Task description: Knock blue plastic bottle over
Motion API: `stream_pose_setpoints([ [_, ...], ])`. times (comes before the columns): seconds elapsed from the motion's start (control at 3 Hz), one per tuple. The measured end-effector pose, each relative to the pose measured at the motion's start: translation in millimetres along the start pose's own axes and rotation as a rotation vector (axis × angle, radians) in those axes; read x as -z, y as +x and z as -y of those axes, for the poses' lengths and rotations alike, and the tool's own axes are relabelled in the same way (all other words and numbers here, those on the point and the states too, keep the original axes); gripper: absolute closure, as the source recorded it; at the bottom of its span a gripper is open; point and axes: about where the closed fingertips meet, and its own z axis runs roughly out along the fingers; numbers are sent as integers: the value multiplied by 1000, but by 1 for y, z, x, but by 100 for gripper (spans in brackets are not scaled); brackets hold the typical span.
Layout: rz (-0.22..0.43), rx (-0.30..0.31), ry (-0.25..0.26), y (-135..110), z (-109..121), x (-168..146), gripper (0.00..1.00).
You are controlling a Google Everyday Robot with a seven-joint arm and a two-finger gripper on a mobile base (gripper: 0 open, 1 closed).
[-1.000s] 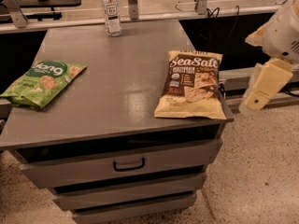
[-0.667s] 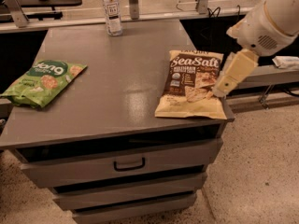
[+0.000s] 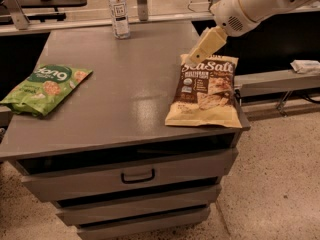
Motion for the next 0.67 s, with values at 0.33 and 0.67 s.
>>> stream_pose_setpoints([
  [0.33,0,0,0,0,0,0,0],
  [0.67,31,-24,26,-10,5,-12,0],
])
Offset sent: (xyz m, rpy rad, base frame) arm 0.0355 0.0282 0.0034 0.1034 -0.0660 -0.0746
